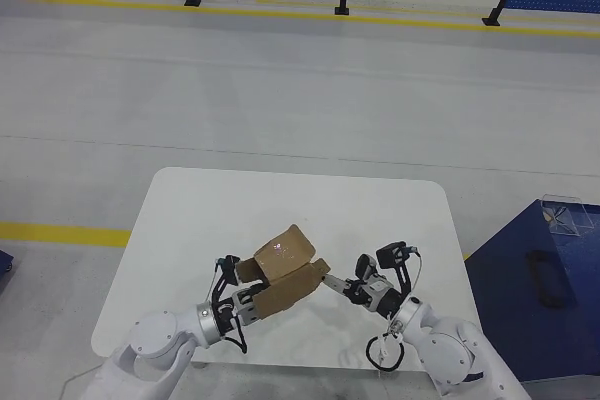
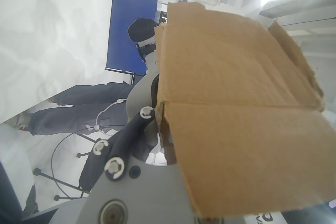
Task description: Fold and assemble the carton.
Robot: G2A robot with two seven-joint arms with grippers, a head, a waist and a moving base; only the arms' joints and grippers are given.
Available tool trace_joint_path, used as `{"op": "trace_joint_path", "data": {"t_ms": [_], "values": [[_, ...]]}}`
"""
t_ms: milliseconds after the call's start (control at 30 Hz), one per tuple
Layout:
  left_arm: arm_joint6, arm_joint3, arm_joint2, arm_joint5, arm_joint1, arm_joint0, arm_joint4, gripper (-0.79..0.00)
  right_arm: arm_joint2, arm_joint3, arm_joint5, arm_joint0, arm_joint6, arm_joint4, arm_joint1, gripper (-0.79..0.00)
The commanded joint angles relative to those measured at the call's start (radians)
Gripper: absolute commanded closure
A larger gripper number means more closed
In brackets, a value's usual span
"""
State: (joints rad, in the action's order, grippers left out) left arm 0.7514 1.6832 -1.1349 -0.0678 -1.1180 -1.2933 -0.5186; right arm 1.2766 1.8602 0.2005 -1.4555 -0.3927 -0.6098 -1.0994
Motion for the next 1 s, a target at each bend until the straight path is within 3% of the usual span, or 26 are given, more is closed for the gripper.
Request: {"op": "trace_joint_path", "data": {"t_ms": [0, 400, 667, 967], "values": [[-0.002, 0.004, 0.001, 0.003, 0.000, -0.004, 0.009, 0.000, -0.009, -0.003, -0.002, 0.011, 0.002, -0.001, -0.002, -0.785], [0.005, 0.014, 0.021, 0.010, -0.004, -0.001, 0.022, 0.000, -0.048, 0.005, 0.006, 0.023, 0.009, -0.017, -0.010, -0.785], [-0.002, 0.018, 0.028, 0.010, -0.007, 0.008, 0.034, 0.000, 0.008, 0.009, 0.024, 0.011, 0.029, 0.009, -0.006, -0.785], [0.020, 0.033, 0.048, 0.048, -0.010, 0.007, 0.060, 0.000, 0.039, -0.027, -0.029, 0.056, 0.031, 0.011, -0.009, -0.785]]}}
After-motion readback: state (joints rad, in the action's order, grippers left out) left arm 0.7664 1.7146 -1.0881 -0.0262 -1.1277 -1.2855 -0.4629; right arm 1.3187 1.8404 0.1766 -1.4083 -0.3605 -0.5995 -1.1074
